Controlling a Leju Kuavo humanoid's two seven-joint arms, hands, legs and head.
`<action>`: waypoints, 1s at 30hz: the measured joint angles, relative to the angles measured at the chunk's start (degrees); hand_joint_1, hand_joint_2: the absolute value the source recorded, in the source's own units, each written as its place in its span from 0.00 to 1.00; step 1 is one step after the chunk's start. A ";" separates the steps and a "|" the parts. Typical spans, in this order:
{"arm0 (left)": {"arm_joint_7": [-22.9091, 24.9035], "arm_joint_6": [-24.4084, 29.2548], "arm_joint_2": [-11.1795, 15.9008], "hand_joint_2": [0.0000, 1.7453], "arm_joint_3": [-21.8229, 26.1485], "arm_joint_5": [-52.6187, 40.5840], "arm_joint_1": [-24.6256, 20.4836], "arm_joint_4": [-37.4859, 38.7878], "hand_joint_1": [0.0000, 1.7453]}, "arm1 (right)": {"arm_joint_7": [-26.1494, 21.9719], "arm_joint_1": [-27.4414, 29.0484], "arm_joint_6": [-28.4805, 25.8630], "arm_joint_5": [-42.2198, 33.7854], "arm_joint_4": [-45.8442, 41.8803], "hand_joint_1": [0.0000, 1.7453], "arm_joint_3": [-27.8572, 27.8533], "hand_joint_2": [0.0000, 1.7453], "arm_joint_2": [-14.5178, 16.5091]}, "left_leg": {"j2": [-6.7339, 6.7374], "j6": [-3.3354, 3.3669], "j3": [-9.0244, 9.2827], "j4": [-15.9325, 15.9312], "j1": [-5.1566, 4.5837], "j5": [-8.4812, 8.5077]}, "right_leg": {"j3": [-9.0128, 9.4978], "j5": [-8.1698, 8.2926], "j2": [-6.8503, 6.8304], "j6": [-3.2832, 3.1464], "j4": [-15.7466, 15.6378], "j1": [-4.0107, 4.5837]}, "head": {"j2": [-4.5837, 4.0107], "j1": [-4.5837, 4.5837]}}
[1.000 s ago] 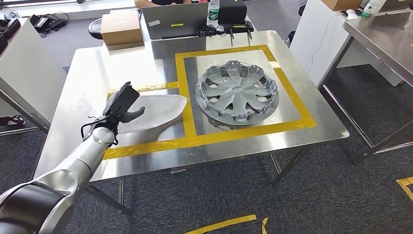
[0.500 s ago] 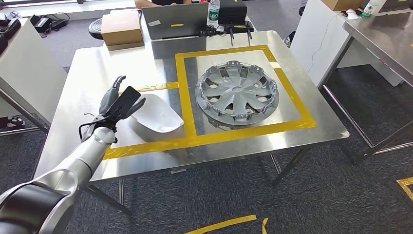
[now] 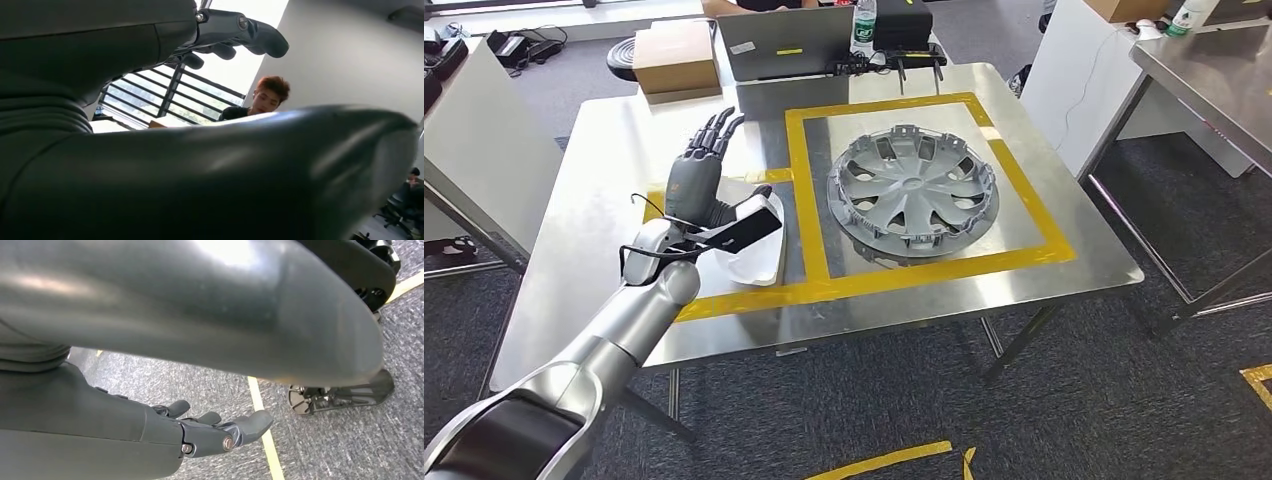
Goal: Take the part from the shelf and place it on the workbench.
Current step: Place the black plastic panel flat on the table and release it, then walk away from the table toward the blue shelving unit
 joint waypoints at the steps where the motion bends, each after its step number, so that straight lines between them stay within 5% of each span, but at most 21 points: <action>1: 0.16 -0.01 0.02 0.00 -0.20 -0.35 0.58 -1.27 0.00 | 0.01 0.00 0.02 0.06 0.00 0.00 0.05 0.00 0.06 | 0.00 0.10 -0.01 0.06 -0.04 -0.06 | 0.03 -0.04 -0.01 0.09 -0.01 -0.04 | 0.01 0.00; 6: 0.68 -0.15 0.31 0.00 -0.59 -1.08 2.19 -5.24 0.00 | 0.11 0.01 0.05 0.31 0.00 0.00 0.32 0.00 0.25 | 0.15 1.05 0.26 -0.48 0.18 0.48 | -0.07 -0.72 -0.06 0.88 0.73 -0.18 | 0.02 0.02; 10: 1.12 -0.68 0.38 0.00 -0.63 -1.44 2.78 -6.25 0.00 | 0.20 0.04 0.08 0.35 0.00 0.00 0.37 0.00 0.26 | 0.40 1.50 0.07 -0.88 0.52 0.97 | -5.56 -7.60 -0.17 1.57 13.26 -0.44 | 0.01 0.24; 11: 1.21 -0.80 0.38 0.00 -0.65 -1.50 3.05 -6.29 0.00 | 0.21 0.06 0.08 0.35 0.00 0.00 0.38 0.00 0.26 | 0.44 1.43 -0.06 -0.80 0.56 1.03 | -6.70 -8.27 -0.18 1.74 15.88 -0.58 | 0.02 0.25; 13: 1.32 -0.95 0.39 0.00 -0.68 -1.63 3.44 -6.30 0.00 | 0.24 0.09 0.06 0.35 0.00 0.00 0.39 0.00 0.25 | 0.48 1.11 -0.38 -0.50 0.80 1.15 | -5.85 -6.39 -0.24 2.03 14.64 -0.91 | 0.02 0.25; 16: 1.54 -1.10 0.39 0.00 -0.69 -1.91 3.53 -6.52 0.00 | 0.22 0.01 0.05 0.35 0.00 0.00 0.40 0.00 0.31 | 0.33 -0.04 -1.03 0.25 1.26 1.32 | -0.12 -1.92 -0.12 2.14 3.97 -1.15 | 0.01 0.30; 21: 1.86 -1.67 0.50 0.00 -0.87 -2.41 3.63 -6.77 0.00 | 0.16 -0.07 0.24 0.31 0.00 0.00 0.42 0.00 0.42 | 0.06 -2.41 -2.03 0.56 1.30 1.63 | -0.39 -0.65 0.17 -0.53 1.75 -0.83 | 0.01 0.18; 23: 2.02 -1.89 0.64 0.00 -1.07 -2.64 3.69 -6.74 0.00 | 0.16 -0.01 0.25 0.20 0.00 0.00 0.42 0.00 0.39 | 0.26 -2.71 -3.79 4.44 1.41 -2.05 | -1.37 0.35 -0.04 -1.56 1.52 -0.81 | 0.00 0.03; 26: 2.27 -2.26 0.64 0.00 -1.43 -3.10 3.75 -6.65 0.00 | 0.24 0.06 0.25 0.08 0.00 0.00 0.42 0.00 0.35 | 0.35 -2.74 -6.97 15.24 1.23 -8.59 | -3.29 1.77 -0.11 -2.16 1.60 -0.32 | 0.02 -0.14; 28: 2.29 -2.57 0.63 0.00 -1.64 -3.27 3.77 -6.50 0.00 | 0.35 0.07 0.26 0.03 0.00 0.00 0.42 0.00 0.35 | 0.34 -2.35 -5.39 16.04 0.98 -8.10 | -4.46 2.68 -0.12 -2.22 1.68 0.02 | 0.02 -0.15; 30: 2.18 -2.88 0.60 0.00 -1.88 -3.31 3.53 -6.42 0.00 | 0.42 0.06 0.31 0.00 0.00 0.00 0.42 0.00 0.35 | 0.35 -1.49 0.27 8.82 0.60 -5.78 | -5.28 3.50 -0.13 -2.07 1.76 0.22 | 0.01 -0.15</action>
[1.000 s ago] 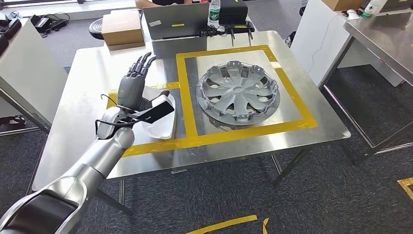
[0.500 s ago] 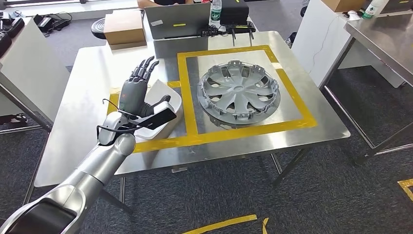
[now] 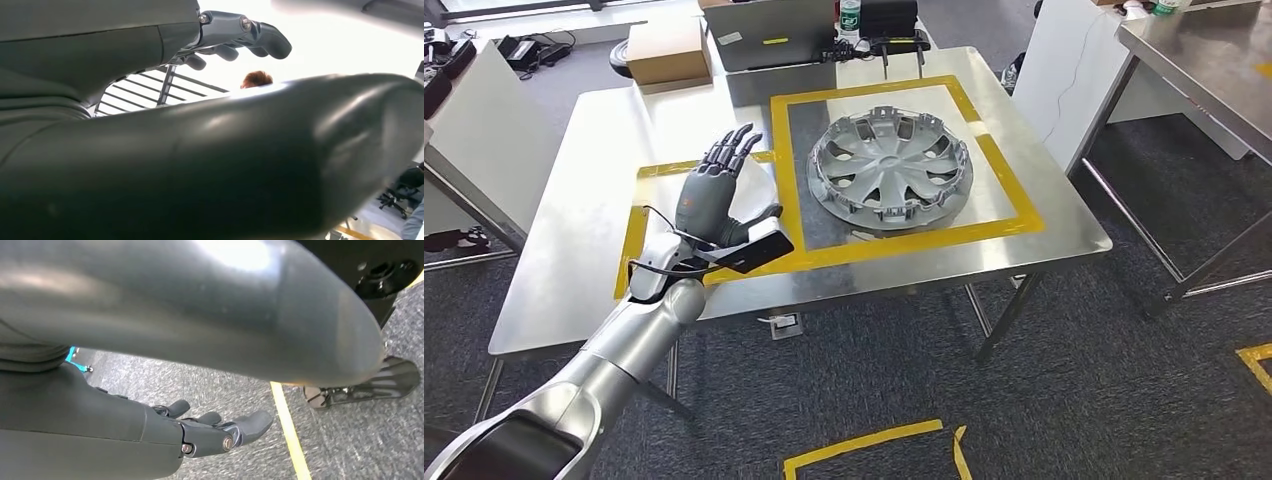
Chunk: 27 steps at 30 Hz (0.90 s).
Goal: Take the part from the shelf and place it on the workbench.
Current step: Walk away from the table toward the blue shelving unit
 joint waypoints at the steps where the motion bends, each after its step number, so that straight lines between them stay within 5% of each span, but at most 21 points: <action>1: -0.11 -0.09 -0.04 0.00 -0.13 0.00 -0.21 0.00 0.00 | 0.00 -0.01 0.05 0.00 0.00 0.00 0.00 0.00 0.02 | 0.05 0.36 2.89 -4.10 -0.24 0.57 | -0.27 0.39 -0.01 0.19 0.01 0.09 | 0.00 0.02; 3: -0.31 -0.23 -0.15 0.00 -0.31 0.00 -0.63 0.05 0.00 | 0.00 -0.02 0.21 0.00 0.00 0.00 0.00 0.00 0.07 | 0.10 0.87 5.54 -8.48 -0.73 0.53 | -0.42 1.18 -0.06 0.80 -0.11 0.06 | 0.01 -0.06; 6: -0.35 -0.29 -0.39 0.00 -0.51 -0.05 -0.87 0.31 0.00 | 0.01 0.06 0.29 0.00 0.01 0.00 0.00 0.00 0.07 | 0.27 1.76 4.99 -9.35 -0.82 1.74 | -0.63 1.88 -0.04 1.98 -0.36 -0.10 | 0.00 -0.26; 8: -0.33 -0.31 -0.69 0.00 -0.75 -0.21 -1.02 0.56 0.00 | 0.07 0.14 0.29 0.01 0.02 0.00 0.00 0.00 0.04 | 0.45 2.56 4.11 -9.90 -0.47 3.22 | -1.89 -1.42 -0.02 2.56 2.46 -0.14 | -0.01 -0.05; 11: -0.20 -0.34 -1.02 0.00 -1.21 -0.44 -1.01 1.28 0.00 | 0.14 0.14 0.28 0.02 0.02 0.00 0.00 0.00 0.02 | 0.49 2.81 1.65 -9.73 -0.40 5.21 | -4.94 -8.64 -0.08 3.33 12.98 -0.38 | -0.01 0.32; 13: -0.17 -0.37 -1.09 0.00 -1.51 -0.48 -0.96 2.04 0.00 | 0.27 0.12 0.27 0.01 0.02 0.00 0.00 0.00 -0.02 | 0.59 2.60 -0.14 -9.31 -0.38 6.27 | -4.17 -8.34 -0.11 3.58 15.40 -0.47 | -0.01 0.34; 15: -0.22 -0.39 -1.19 0.00 -1.69 -0.46 -1.03 2.73 0.00 | 0.45 0.09 0.28 0.00 0.02 0.00 0.00 0.00 -0.08 | 0.66 2.24 -1.73 -8.71 -0.34 7.14 | 0.86 -5.96 -0.15 3.53 9.56 -0.58 | -0.01 0.35; 17: -0.28 -0.38 -1.33 0.00 -1.74 -0.44 -1.22 3.22 0.00 | 0.53 -0.01 0.36 -0.01 0.02 0.00 0.00 0.00 -0.11 | 0.67 1.67 -2.80 -8.22 -0.41 7.90 | 5.77 -5.75 -0.07 2.95 2.44 -0.38 | 0.00 0.32; 19: -0.32 -0.35 -1.59 0.00 -1.86 -0.42 -1.44 3.66 0.00 | 0.62 -0.05 0.46 -0.04 0.02 0.00 0.00 0.00 -0.10 | 0.64 0.98 -3.14 -8.20 -0.44 8.71 | 6.89 -6.26 0.06 2.02 0.11 -0.03 | -0.01 0.26; 21: -0.32 -0.34 -1.78 0.00 -2.02 -0.43 -1.50 4.14 0.00 | 0.72 -0.02 0.54 -0.07 0.03 0.00 0.00 0.00 -0.08 | 0.56 0.25 -3.42 -8.34 -0.34 9.22 | 6.15 -5.30 -0.02 1.08 -0.21 -0.11 | -0.01 0.22; 23: -0.20 -0.37 -1.80 0.00 -2.14 -0.46 -1.51 4.60 0.00 | 0.77 -0.02 0.58 -0.10 0.05 0.00 -0.01 0.00 -0.08 | 0.42 -0.29 -4.56 -6.37 -0.27 6.44 | 5.00 -3.90 -0.22 0.27 -0.56 -0.32 | -0.01 0.06; 25: 0.03 -0.46 -1.82 0.00 -2.35 -0.55 -1.54 4.99 0.00 | 0.79 -0.04 0.56 -0.16 0.07 0.00 -0.01 0.00 -0.10 | 0.35 -0.53 -6.37 -0.50 -0.19 0.69 | 3.46 -2.56 -0.29 -0.12 -0.60 -0.32 | -0.01 -0.15; 27: 0.42 -0.60 -1.82 0.00 -2.69 -0.65 -1.54 5.54 0.00 | 0.81 -0.02 0.61 -0.16 0.07 0.00 -0.01 0.00 -0.10 | 0.33 -0.62 -7.08 5.71 -0.15 -2.26 | 1.63 -1.17 -0.30 -0.12 -0.53 -0.26 | -0.01 -0.22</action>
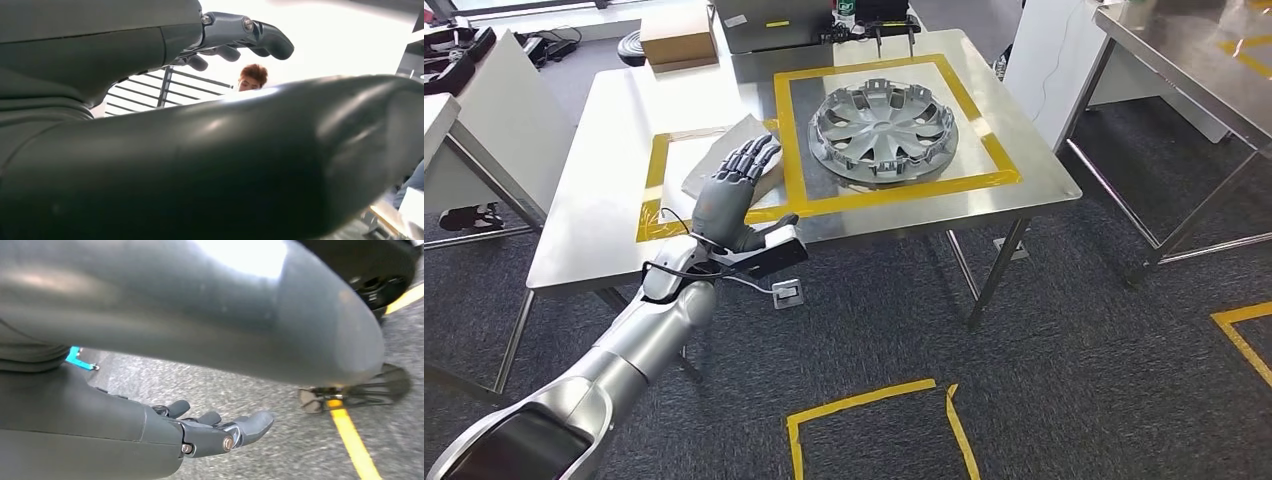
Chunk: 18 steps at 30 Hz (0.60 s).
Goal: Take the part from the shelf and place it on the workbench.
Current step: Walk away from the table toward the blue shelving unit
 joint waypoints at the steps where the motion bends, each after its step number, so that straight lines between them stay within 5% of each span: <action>1: 0.27 0.02 0.02 0.00 -0.14 -0.03 0.01 0.30 0.00 | 0.08 0.01 0.10 0.20 0.00 0.00 0.02 0.00 0.01 | -0.01 0.04 0.78 1.14 0.00 0.52 | -0.93 0.70 -0.02 0.07 0.07 0.02 | 0.01 -0.01; 2: 0.55 0.16 0.14 0.00 -0.22 -0.04 0.04 0.54 0.00 | 0.18 0.02 0.26 0.53 0.00 0.00 0.07 0.00 0.01 | -0.01 0.12 2.50 0.43 0.00 1.91 | -1.82 1.37 -0.04 0.16 0.14 0.02 | 0.01 -0.01; 4: 0.78 0.69 0.90 0.00 -0.35 0.16 0.30 0.41 0.00 | 0.55 0.01 0.72 1.41 0.00 0.00 0.34 0.00 -0.01 | 0.01 0.45 8.17 -6.00 -0.06 3.57 | -3.19 2.58 -0.02 0.50 0.35 0.05 | 0.01 -0.02; 6: 0.38 1.18 2.32 0.00 -0.49 0.74 0.93 -0.41 0.00 | 0.85 0.04 1.12 2.01 0.00 0.00 0.68 0.00 -0.03 | 0.00 0.83 12.66 -12.53 -0.28 2.45 | -3.71 3.67 0.10 1.15 0.36 0.08 | 0.00 -0.04; 7: 0.12 1.31 3.04 0.00 -0.54 1.03 1.29 -0.81 0.00 | 0.93 0.09 1.25 2.16 0.00 0.00 0.81 0.00 -0.04 | -0.03 1.10 13.43 -14.15 -0.45 1.78 | -3.73 4.22 0.14 1.56 0.20 0.06 | 0.01 -0.09; 10: -0.24 1.39 4.45 0.00 -0.61 1.40 2.14 -1.35 0.00 | 0.95 0.32 1.38 2.34 0.01 0.00 1.06 0.00 -0.21 | -0.03 2.43 12.50 -14.89 -0.52 3.28 | -4.05 4.47 0.14 2.76 0.00 -0.17 | 0.01 -0.25; 12: -0.26 1.37 4.79 0.00 -0.63 1.42 2.39 -1.70 0.00 | 0.97 0.36 1.39 2.39 0.02 0.00 1.25 0.00 -0.34 | -0.07 3.14 11.11 -15.12 -0.32 4.97 | -5.49 -0.23 0.12 3.32 3.82 -0.31 | 0.00 -0.02; 14: -0.26 1.36 5.05 0.00 -0.64 1.43 2.73 -1.99 0.00 | 0.97 0.28 1.39 2.41 0.02 0.00 1.42 0.00 -0.39 | -0.12 3.38 9.35 -15.04 -0.39 6.47 | -7.27 -5.93 0.12 3.73 11.17 -0.29 | -0.01 0.25; 15: -0.26 1.35 5.23 0.00 -0.65 1.53 2.97 -2.04 0.00 | 0.96 0.24 1.36 2.39 0.02 0.00 1.46 0.00 -0.42 | -0.09 3.38 8.42 -14.93 -0.44 7.15 | -7.66 -7.06 0.12 3.83 14.42 -0.29 | 0.00 0.31; 17: -0.27 1.34 5.75 0.00 -0.69 2.18 3.50 -2.09 0.00 | 0.91 0.22 1.19 2.29 0.02 0.00 1.49 0.00 -0.50 | 0.02 3.23 6.55 -14.58 -0.53 8.35 | -5.93 -5.58 0.12 3.69 15.98 -0.25 | 0.01 0.35; 18: -0.35 1.34 6.10 0.00 -0.70 2.69 3.72 -2.12 0.00 | 0.87 0.22 1.10 2.19 0.02 0.00 1.50 0.00 -0.54 | 0.05 3.10 5.65 -14.36 -0.57 8.92 | -3.46 -4.24 0.12 3.43 13.64 -0.19 | 0.01 0.38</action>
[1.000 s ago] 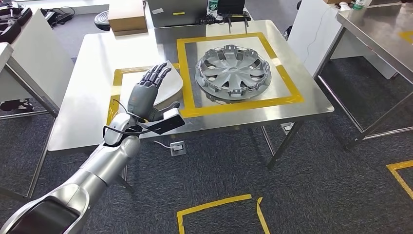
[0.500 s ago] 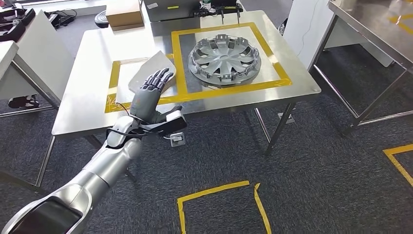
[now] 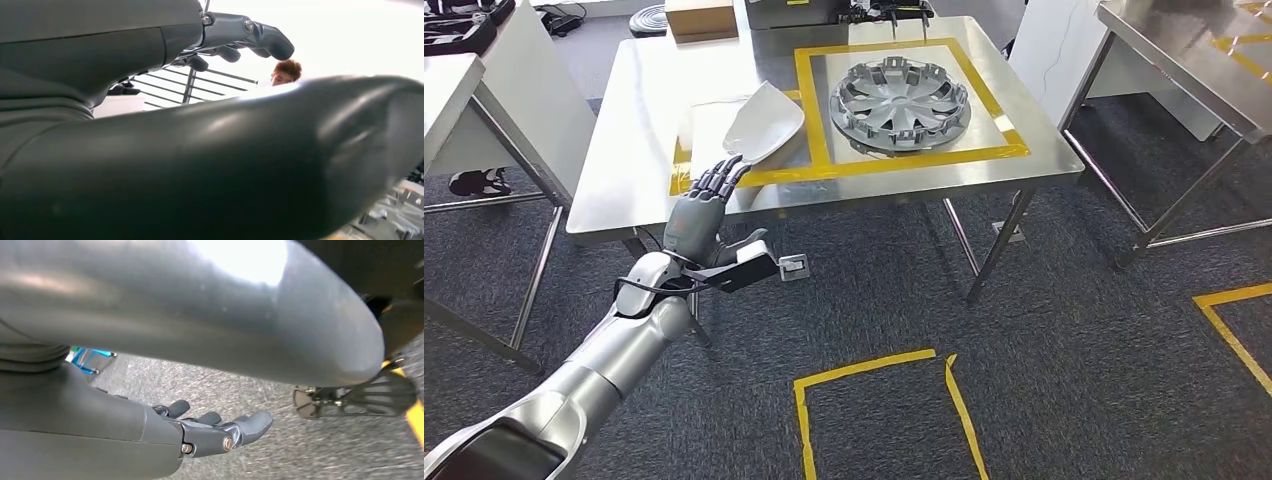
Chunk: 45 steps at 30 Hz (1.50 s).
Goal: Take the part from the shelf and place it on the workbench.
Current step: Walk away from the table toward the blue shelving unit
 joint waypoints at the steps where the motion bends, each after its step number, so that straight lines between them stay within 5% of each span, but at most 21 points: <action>1: -0.16 -0.01 0.32 0.00 -0.02 0.49 0.16 -0.06 0.00 | -0.01 -0.05 -0.05 -0.15 -0.01 0.00 -0.01 0.00 -0.07 | 0.06 -0.17 -0.76 0.21 -0.03 0.51 | 3.19 0.36 -0.01 -0.40 -3.92 0.13 | 0.00 0.01; 4: -0.77 -0.12 1.00 0.00 -0.05 1.11 0.31 -0.16 0.00 | 0.19 -0.19 -0.38 -0.85 -0.03 0.00 -0.02 0.00 -0.18 | 0.22 -1.04 -1.62 0.29 0.06 1.94 | 9.46 -1.11 0.01 -1.61 -13.10 0.74 | 0.00 -0.03; 7: -0.82 -0.84 0.40 0.00 -0.22 0.76 0.14 0.26 0.00 | 0.50 -0.24 -1.29 -1.68 -0.01 0.00 -0.11 0.00 0.03 | 0.07 -2.06 -2.01 -0.21 0.22 2.77 | 8.87 0.32 -0.17 -2.70 -14.43 0.73 | 0.00 0.11; 9: -0.61 -1.49 -0.28 0.00 -0.58 0.49 -0.28 0.83 0.00 | 0.49 -0.33 -1.75 -2.20 0.01 0.00 -0.29 0.00 0.21 | -0.10 -2.66 -3.25 2.64 0.33 -0.94 | 7.55 2.03 -0.46 -3.34 -15.04 0.41 | -0.01 0.04; 11: -0.57 -2.01 -1.10 0.00 -1.04 0.43 -1.06 1.54 0.00 | 0.38 -0.40 -1.97 -2.59 0.00 0.00 -0.55 0.00 0.27 | -0.12 -3.17 -4.91 9.77 0.57 -6.99 | 5.99 3.50 -0.54 -3.56 -15.09 0.36 | -0.01 -0.09; 13: -0.93 -2.40 -1.83 0.00 -1.36 0.50 -1.81 2.49 0.00 | 0.28 -0.34 -2.07 -2.85 0.00 0.00 -0.82 0.00 0.38 | -0.11 -3.52 -5.27 15.78 0.70 -8.92 | 4.35 4.85 -0.55 -3.41 -14.97 0.31 | -0.02 -0.13; 14: -1.19 -2.58 -2.15 0.00 -1.49 0.55 -2.15 2.99 0.00 | 0.27 -0.31 -2.13 -2.91 0.00 0.00 -0.96 0.00 0.44 | -0.11 -3.64 -4.26 16.30 0.75 -7.94 | 3.44 5.49 -0.55 -3.26 -14.88 0.25 | -0.02 -0.12; 16: -1.72 -2.87 -2.81 0.00 -1.76 0.76 -2.98 3.86 0.00 | 0.25 -0.32 -2.22 -3.02 0.00 0.00 -1.19 0.00 0.55 | -0.13 -3.87 0.74 11.09 0.98 -5.28 | 1.80 6.68 -0.54 -2.75 -14.50 0.07 | -0.02 -0.15; 18: -2.19 -3.12 -3.81 0.00 -2.01 1.01 -4.25 4.79 0.00 | 0.14 -0.34 -2.41 -3.28 0.00 0.00 -1.41 0.00 0.58 | -0.33 -3.67 6.49 3.04 0.96 -5.79 | 0.74 7.70 -0.52 -1.98 -14.06 0.09 | -0.01 -0.22; 20: -2.31 -3.23 -4.99 0.00 -2.33 1.09 -5.58 6.22 0.00 | 0.04 -0.35 -2.61 -3.69 0.00 0.00 -1.63 0.00 0.58 | -0.56 -2.77 8.27 -0.31 0.67 -7.00 | 0.47 8.70 -0.54 -1.23 -14.02 0.20 | -0.01 -0.16; 23: -1.95 -3.22 -6.65 0.00 -2.79 0.96 -7.12 8.41 0.00 | 0.05 -0.37 -2.88 -3.97 0.00 0.00 -1.92 0.00 0.60 | -0.34 -0.76 6.57 -0.23 0.56 -5.48 | -0.52 8.04 -0.45 -0.19 -13.30 -0.12 | -0.01 0.06; 26: -1.87 -3.16 -7.87 0.00 -3.13 0.89 -8.18 9.69 0.00 | 0.05 -0.43 -2.94 -3.96 0.00 0.00 -2.22 0.00 0.69 | -0.21 0.25 4.13 -0.17 0.54 -3.23 | -3.60 0.09 -0.33 0.35 -4.27 -0.17 | -0.01 0.54; 28: -1.85 -3.07 -8.18 0.00 -3.38 0.85 -8.34 10.51 0.00 | 0.06 -0.43 -2.94 -3.97 0.00 0.00 -2.39 0.00 0.74 | -0.08 0.33 2.37 0.06 0.30 -1.95 | -4.64 -2.38 -0.31 0.38 2.41 -0.12 | -0.02 0.68; 29: -1.74 -3.03 -8.28 0.00 -3.49 0.76 -8.38 10.93 0.00 | 0.09 -0.43 -2.99 -4.01 0.00 0.00 -2.48 0.00 0.74 | -0.01 0.32 1.50 0.20 0.18 -1.37 | -3.89 -1.80 -0.31 0.22 3.25 -0.09 | -0.01 0.69; 31: -1.14 -3.01 -8.45 0.00 -3.64 0.55 -8.58 11.72 0.00 | 0.21 -0.46 -3.09 -4.14 0.00 0.00 -2.62 0.00 0.74 | 0.06 0.19 -0.06 0.42 -0.03 -0.26 | 0.82 0.61 -0.27 -0.44 -1.34 0.11 | -0.01 0.72; 33: 0.22 -3.27 -8.53 0.00 -3.78 0.50 -9.13 12.73 0.00 | 0.26 -0.61 -3.18 -4.45 -0.01 0.00 -2.77 0.00 0.75 | 0.05 -0.22 -1.10 0.43 -0.20 0.83 | 6.65 0.42 -0.24 -1.30 -9.35 0.52 | -0.01 0.66; 35: 2.02 -4.16 -8.47 0.00 -3.85 0.74 -9.95 14.31 0.00 | 0.12 -0.74 -3.26 -4.73 -0.02 0.00 -2.96 0.00 0.83 | 0.10 -0.90 -1.44 0.15 -0.12 1.86 | 8.88 -0.51 -0.19 -1.96 -13.52 0.99 | -0.02 0.67; 38: 5.20 -6.92 -7.51 0.00 -3.88 1.72 -10.68 17.38 0.00 | -0.03 -0.76 -3.33 -4.83 -0.02 0.00 -3.15 0.00 0.93 | 0.06 -1.98 -1.88 0.17 0.03 1.85 | 8.02 1.32 -0.29 -3.07 -14.49 0.82 | -0.01 0.74; 42: 10.86 -11.71 -5.08 0.00 -3.51 4.28 -10.20 21.39 0.00 | -0.03 -0.65 -3.33 -5.02 -0.02 0.00 -3.46 0.00 0.94 | -0.13 -3.06 -5.25 11.22 0.30 -7.63 | 4.94 4.11 -0.14 -4.02 -14.90 0.54 | 0.00 0.33; 43: 12.38 -13.11 -4.48 0.00 -3.16 5.29 -9.65 22.25 0.00 | -0.02 -0.54 -3.33 -5.09 -0.02 0.00 -3.57 0.00 0.94 | -0.13 -3.24 -5.69 14.29 0.35 -8.22 | 4.09 4.71 -0.11 -3.99 -14.87 0.53 | 0.00 0.31; 45: 15.37 -16.12 -3.15 0.50 -2.01 7.81 -7.77 23.80 0.00 | -0.02 -0.26 -3.32 -5.16 -0.02 0.00 -3.83 0.00 0.95 | -0.12 -3.45 -4.22 15.77 0.42 -5.68 | 2.58 5.86 -0.12 -3.80 -14.77 0.43 | 0.00 0.23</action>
